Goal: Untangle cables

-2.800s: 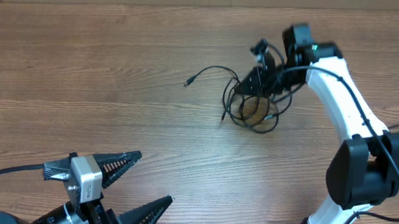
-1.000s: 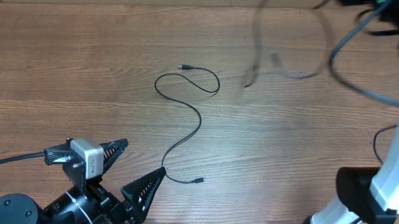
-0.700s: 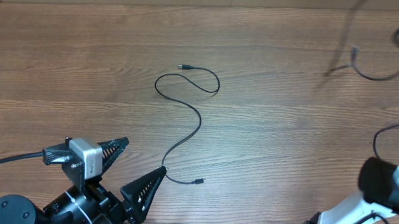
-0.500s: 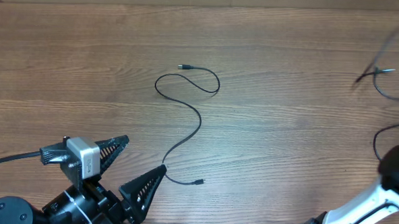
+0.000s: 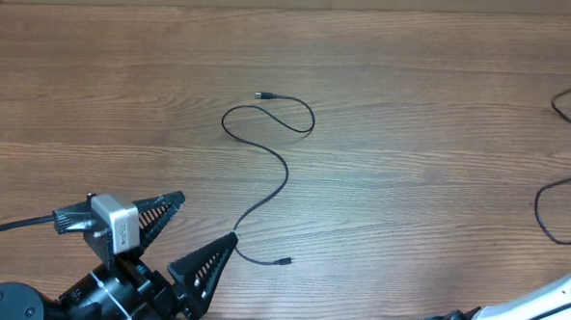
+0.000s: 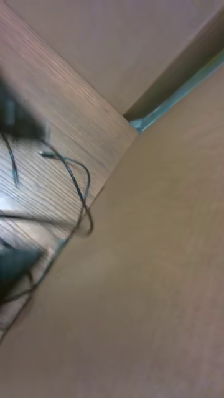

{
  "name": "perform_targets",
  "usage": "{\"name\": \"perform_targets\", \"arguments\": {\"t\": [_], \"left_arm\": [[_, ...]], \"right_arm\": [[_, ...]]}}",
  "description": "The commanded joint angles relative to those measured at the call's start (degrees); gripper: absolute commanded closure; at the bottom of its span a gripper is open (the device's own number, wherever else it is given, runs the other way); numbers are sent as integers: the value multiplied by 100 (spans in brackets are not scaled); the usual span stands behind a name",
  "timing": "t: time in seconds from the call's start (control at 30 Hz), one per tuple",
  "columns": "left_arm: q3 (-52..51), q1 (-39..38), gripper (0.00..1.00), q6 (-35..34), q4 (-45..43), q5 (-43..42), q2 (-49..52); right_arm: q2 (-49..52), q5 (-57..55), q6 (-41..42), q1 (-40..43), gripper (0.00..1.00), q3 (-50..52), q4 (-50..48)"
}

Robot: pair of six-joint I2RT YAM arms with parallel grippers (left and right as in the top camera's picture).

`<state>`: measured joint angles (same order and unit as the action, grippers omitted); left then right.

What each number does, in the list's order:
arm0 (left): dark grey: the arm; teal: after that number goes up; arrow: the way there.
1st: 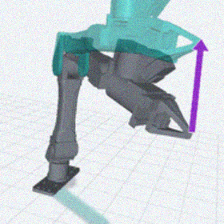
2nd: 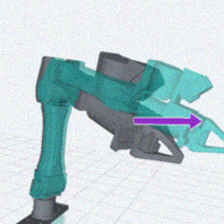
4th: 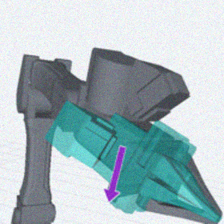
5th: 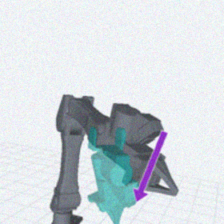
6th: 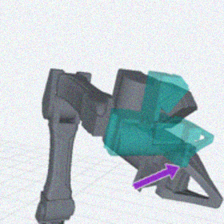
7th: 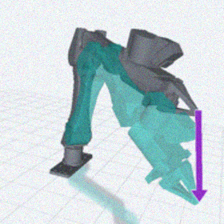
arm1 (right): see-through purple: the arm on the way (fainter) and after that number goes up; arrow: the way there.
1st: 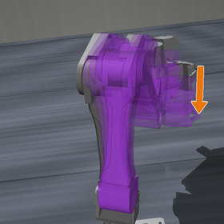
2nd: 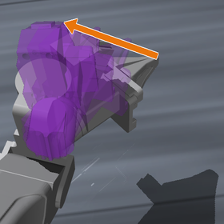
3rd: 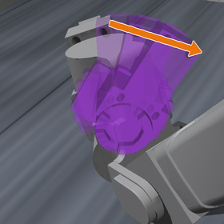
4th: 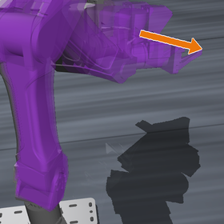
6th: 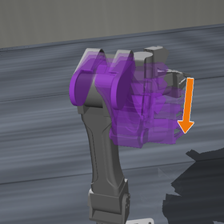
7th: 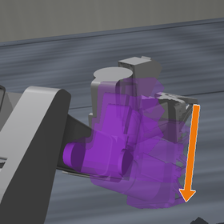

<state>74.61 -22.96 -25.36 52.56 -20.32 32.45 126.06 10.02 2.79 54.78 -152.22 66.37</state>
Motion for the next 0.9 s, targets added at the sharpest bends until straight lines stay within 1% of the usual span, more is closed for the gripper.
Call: {"name": "perform_targets", "arguments": {"t": [0.0,0.13,0.2,0.27,0.33,0.57,0.87], "left_arm": [[-26,-31,1,-57,-17,33,55],[-26,-31,0,-37,-13,35,55],[-26,-31,0,-35,-15,39,55],[-26,-31,0,-31,-17,42,55],[-26,-31,1,-11,-22,42,55],[-20,-31,0,-15,-76,37,52],[-20,-31,0,-17,-59,-4,52]], "right_arm": [[-286,1029,70,-39,0,-74,0],[-501,2472,68,-297,0,-81,-229],[-632,3222,149,-581,0,-81,-400],[-726,3624,337,-901,0,-81,-485],[-798,3877,341,-1346,0,-81,-446],[-835,3794,319,-3200,0,-79,59],[-835,2345,297,-5495,0,-79,960]]}}
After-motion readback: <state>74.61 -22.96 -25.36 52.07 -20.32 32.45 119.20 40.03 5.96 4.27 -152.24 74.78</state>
